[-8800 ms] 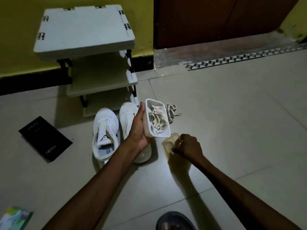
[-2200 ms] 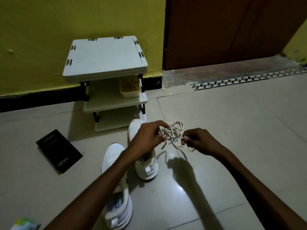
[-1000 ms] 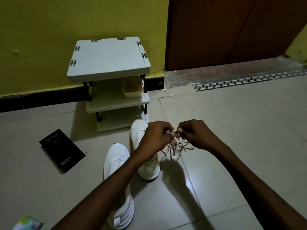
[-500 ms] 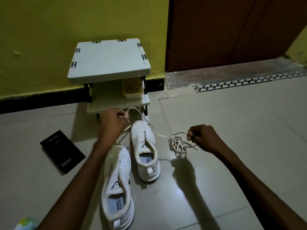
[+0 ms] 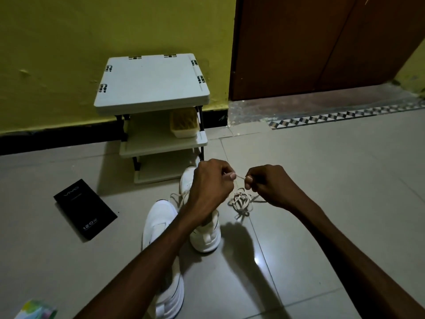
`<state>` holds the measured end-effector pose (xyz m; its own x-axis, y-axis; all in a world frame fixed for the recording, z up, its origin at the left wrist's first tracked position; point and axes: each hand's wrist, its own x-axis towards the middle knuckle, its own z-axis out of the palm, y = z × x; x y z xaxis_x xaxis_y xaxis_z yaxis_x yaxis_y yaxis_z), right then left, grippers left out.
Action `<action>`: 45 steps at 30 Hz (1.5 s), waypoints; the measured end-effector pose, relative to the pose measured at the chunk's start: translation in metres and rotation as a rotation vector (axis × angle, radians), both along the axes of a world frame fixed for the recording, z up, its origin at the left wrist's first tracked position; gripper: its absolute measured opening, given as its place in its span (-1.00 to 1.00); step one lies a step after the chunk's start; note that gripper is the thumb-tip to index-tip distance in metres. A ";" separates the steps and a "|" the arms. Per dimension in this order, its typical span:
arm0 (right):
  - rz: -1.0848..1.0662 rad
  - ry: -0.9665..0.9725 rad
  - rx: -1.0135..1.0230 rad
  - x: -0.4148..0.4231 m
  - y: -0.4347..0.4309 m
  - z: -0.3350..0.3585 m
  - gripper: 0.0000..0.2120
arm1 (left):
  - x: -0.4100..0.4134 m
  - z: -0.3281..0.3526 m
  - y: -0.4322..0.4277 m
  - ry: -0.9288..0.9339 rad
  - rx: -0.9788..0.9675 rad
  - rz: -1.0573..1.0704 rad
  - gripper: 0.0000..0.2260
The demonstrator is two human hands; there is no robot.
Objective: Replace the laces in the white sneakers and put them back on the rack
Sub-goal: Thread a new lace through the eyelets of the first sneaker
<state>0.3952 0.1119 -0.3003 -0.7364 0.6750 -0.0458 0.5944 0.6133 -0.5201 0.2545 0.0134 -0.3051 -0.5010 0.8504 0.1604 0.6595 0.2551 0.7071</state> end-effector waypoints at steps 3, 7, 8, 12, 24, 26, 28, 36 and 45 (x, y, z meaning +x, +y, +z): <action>-0.082 -0.069 0.016 0.009 0.006 -0.013 -0.73 | -0.027 0.010 -0.003 0.032 0.061 0.200 -0.94; -0.211 -0.160 0.005 0.029 0.018 -0.031 -0.77 | -0.075 0.027 -0.020 -0.013 0.196 0.483 -0.90; -0.237 -0.177 0.006 0.034 0.020 -0.035 -0.77 | -0.082 0.028 -0.024 0.013 0.229 0.538 -0.90; -0.276 -0.173 0.020 0.044 0.024 -0.044 -0.75 | -0.086 0.020 -0.023 -0.062 0.255 0.544 -0.92; -0.009 0.105 -0.188 0.015 -0.006 0.004 -0.82 | 0.000 0.005 -0.001 -0.124 -0.063 -0.122 -0.93; -0.070 0.197 -0.326 0.012 -0.013 0.010 -0.91 | -0.002 0.007 -0.004 -0.141 -0.065 -0.111 -0.90; -0.162 0.352 -0.539 0.006 -0.019 0.014 -0.95 | -0.006 0.008 -0.010 -0.153 -0.058 -0.082 -0.89; -0.194 0.589 -0.992 -0.028 -0.036 0.016 -0.76 | -0.035 0.014 -0.045 -0.090 0.067 0.071 -0.92; -0.110 0.564 -0.788 -0.073 -0.066 0.017 -0.90 | -0.069 0.016 -0.086 -0.198 0.074 0.116 -0.90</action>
